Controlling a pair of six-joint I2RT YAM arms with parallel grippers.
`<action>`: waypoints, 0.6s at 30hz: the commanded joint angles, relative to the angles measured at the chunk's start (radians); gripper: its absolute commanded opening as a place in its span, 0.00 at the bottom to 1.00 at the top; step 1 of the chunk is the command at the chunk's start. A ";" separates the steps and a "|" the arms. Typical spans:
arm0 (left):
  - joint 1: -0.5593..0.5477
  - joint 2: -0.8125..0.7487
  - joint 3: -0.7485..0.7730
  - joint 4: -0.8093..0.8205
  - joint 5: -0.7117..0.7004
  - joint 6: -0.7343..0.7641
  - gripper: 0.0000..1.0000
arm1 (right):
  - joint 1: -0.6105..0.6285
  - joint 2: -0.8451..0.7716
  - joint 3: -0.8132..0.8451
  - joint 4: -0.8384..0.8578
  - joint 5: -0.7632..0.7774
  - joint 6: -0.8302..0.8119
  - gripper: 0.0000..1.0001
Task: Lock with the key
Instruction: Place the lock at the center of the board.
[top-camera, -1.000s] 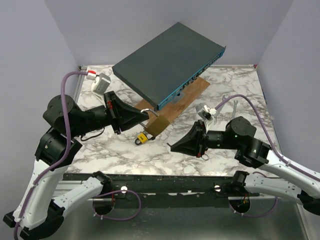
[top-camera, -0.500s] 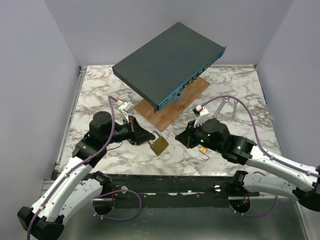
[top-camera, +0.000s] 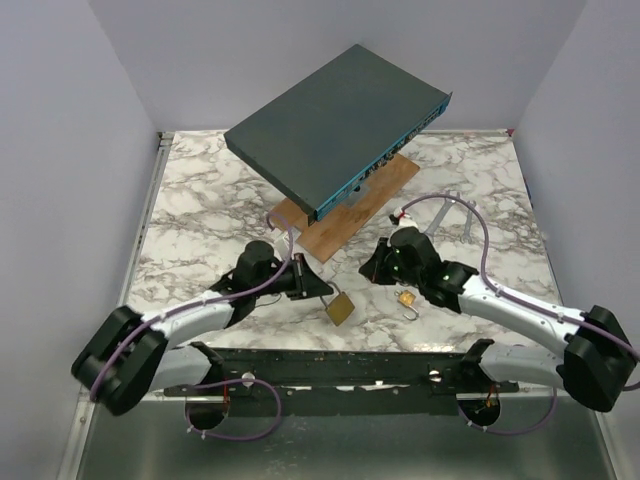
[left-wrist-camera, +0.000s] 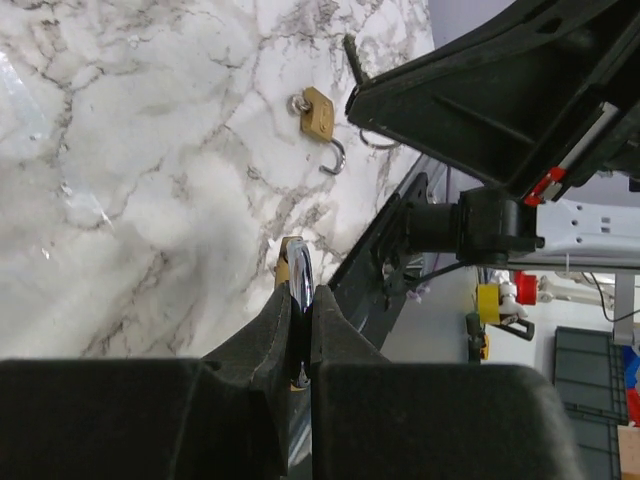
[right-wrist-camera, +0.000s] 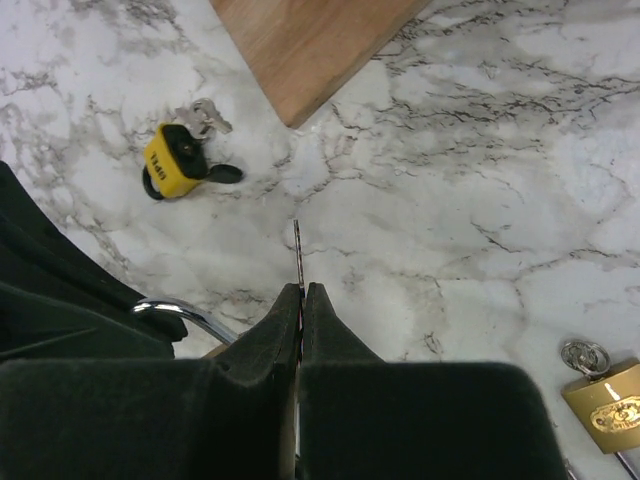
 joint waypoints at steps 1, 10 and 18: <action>-0.006 0.178 -0.003 0.434 0.013 -0.093 0.00 | -0.030 0.079 -0.054 0.124 -0.112 0.023 0.01; -0.005 0.419 -0.009 0.596 0.029 -0.134 0.01 | -0.032 0.189 -0.087 0.227 -0.159 0.047 0.01; 0.007 0.406 0.034 0.361 -0.041 -0.051 0.35 | -0.031 0.243 -0.065 0.244 -0.171 0.046 0.01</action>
